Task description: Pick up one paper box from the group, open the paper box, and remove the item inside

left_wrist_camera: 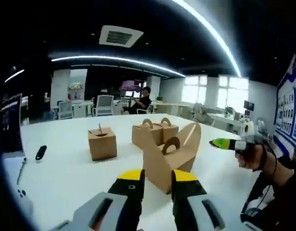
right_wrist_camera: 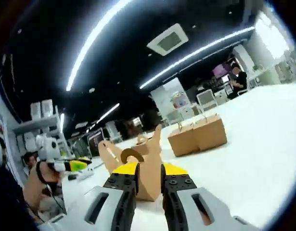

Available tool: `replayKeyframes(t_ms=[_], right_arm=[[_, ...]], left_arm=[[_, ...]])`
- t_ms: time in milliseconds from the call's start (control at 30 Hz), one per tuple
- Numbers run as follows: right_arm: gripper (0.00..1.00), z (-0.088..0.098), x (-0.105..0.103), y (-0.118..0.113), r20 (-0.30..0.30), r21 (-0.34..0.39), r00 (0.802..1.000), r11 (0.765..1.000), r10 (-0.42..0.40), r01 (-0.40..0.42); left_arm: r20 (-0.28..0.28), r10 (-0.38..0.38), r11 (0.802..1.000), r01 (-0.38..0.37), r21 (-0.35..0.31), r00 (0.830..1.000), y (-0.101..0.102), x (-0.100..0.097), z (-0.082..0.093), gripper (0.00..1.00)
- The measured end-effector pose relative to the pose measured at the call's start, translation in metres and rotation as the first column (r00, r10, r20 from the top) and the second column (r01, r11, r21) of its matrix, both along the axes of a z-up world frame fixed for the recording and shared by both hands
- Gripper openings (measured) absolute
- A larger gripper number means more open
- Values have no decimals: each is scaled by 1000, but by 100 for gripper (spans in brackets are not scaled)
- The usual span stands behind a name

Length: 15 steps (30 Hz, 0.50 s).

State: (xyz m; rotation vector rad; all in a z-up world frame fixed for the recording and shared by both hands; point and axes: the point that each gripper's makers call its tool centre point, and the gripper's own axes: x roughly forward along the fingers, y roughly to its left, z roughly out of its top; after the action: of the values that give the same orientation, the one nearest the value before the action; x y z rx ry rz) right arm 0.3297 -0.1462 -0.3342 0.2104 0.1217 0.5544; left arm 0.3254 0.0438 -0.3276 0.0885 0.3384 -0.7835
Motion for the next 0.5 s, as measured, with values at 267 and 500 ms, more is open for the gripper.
replayKeyframes(t_ms=[267,500], right_arm=[[18,48,-5,15,100,-251,984,960,150,-121],[19,64,8,50,81,-548,916,785,393,-288]], left_arm=[[99,-119,980,101,171,988,-24,-9,28,24],[100,-169,967,145,209,981,-40,-10,37,24]])
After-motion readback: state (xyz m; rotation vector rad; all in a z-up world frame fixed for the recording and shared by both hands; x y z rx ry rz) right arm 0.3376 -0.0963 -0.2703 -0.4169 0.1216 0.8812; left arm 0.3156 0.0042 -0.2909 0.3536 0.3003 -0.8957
